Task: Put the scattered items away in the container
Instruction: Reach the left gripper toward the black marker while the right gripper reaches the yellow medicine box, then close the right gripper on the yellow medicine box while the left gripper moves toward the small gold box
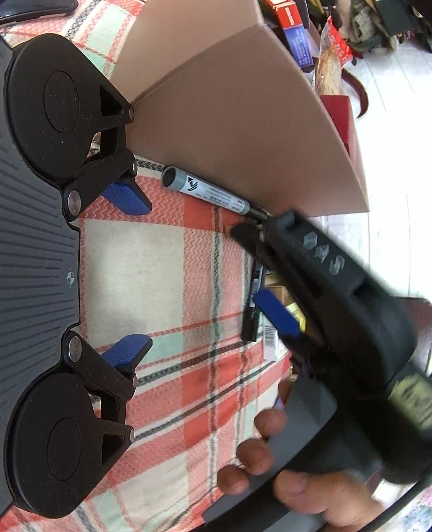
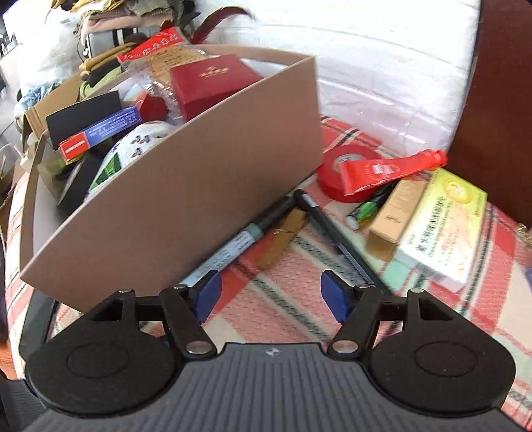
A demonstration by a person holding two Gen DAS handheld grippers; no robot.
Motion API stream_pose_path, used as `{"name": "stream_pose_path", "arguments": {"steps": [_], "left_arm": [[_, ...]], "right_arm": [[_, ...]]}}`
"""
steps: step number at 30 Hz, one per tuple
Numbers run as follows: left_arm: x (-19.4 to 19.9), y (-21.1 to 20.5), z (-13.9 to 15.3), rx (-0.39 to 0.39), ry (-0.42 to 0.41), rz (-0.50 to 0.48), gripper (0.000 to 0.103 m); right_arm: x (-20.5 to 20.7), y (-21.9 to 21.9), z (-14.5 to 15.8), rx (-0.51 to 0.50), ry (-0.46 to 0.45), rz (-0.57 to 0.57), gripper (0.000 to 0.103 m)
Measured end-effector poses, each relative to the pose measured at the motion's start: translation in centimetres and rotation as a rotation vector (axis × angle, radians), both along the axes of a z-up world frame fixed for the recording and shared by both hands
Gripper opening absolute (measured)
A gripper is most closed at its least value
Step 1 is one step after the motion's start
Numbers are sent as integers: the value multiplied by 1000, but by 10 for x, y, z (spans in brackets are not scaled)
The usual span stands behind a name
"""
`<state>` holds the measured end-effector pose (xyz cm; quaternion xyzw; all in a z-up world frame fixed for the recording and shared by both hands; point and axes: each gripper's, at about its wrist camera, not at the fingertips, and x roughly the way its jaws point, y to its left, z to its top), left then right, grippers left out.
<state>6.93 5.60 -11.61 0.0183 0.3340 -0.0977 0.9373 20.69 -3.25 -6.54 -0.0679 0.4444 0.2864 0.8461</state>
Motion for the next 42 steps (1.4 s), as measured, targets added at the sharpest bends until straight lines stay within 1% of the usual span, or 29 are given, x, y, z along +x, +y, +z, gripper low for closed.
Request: {"name": "stream_pose_path", "arguments": {"steps": [1,2,3,4,5,6,8,9,13,17,18,21,22,23,24,25,26,27,30,31,32,34,35,36,38,39,40,41,42], "left_arm": [[1,-1,6,4,-26,2,73],[3,-4,14,21,-69,6,74],[4,-7,21,39,-112,9,76],[9,-9,26,53,-137,18,79],[18,-10,29,65,-144,33,80],[28,-11,29,59,-131,43,78],[50,-12,25,15,-69,57,78],[59,-13,22,3,-51,68,78],[87,-20,16,-30,-23,85,77],[111,-24,13,-40,2,92,78],[117,-25,12,-45,7,96,76],[134,-26,9,-59,23,105,75],[140,-26,8,-64,28,109,73],[145,-26,7,-70,33,110,72],[151,-25,5,-75,49,111,71],[157,-25,2,-80,75,116,67],[162,-24,-1,-87,90,121,68],[164,-24,-2,-87,89,122,65],[163,-27,-2,-65,81,112,66],[163,-28,-2,-61,81,109,66],[163,-28,-2,-58,80,108,66],[162,-28,-1,-52,77,108,57],[161,-27,0,-53,77,111,55],[161,-27,0,-49,77,111,54],[160,-31,-1,-31,73,105,55],[160,-33,-1,-22,71,102,59],[159,-35,-2,-13,70,98,63],[159,-36,-2,-3,68,95,65],[158,-38,-2,6,66,92,65]], "right_arm": [[-1,-4,1,-1,-11,-3,72],[-1,-9,3,1,-25,-8,73],[0,-15,4,5,-42,-15,74],[1,-22,4,5,-61,-27,75],[2,-29,6,-4,-82,-46,75],[3,-35,6,-17,-101,-63,75],[5,-46,4,-53,-131,-92,75],[6,-51,2,-71,-145,-107,75],[12,-67,-10,-116,-171,-135,75],[24,-80,-19,-75,-153,-183,74],[28,-83,-20,-61,-153,-199,74],[40,-87,-21,-12,-152,-224,74],[44,-86,-22,2,-150,-229,74],[48,-84,-22,10,-150,-232,75],[52,-82,-22,15,-155,-237,78],[56,-80,-22,23,-160,-247,83],[59,-78,-23,37,-158,-261,85],[63,-77,-24,53,-154,-272,86],[74,-71,-30,96,-134,-282,99],[77,-66,-31,75,-142,-275,101],[79,-60,-33,34,-160,-275,101],[81,-51,-37,-57,-198,-281,101],[82,-51,-40,-84,-200,-302,101],[85,-54,-43,-96,-183,-328,101],[87,-62,-47,-88,-160,-349,102],[87,-66,-48,-77,-151,-352,101],[87,-70,-48,-65,-142,-356,99],[87,-75,-49,-53,-132,-360,97],[86,-78,-49,-49,-126,-358,93]]}}
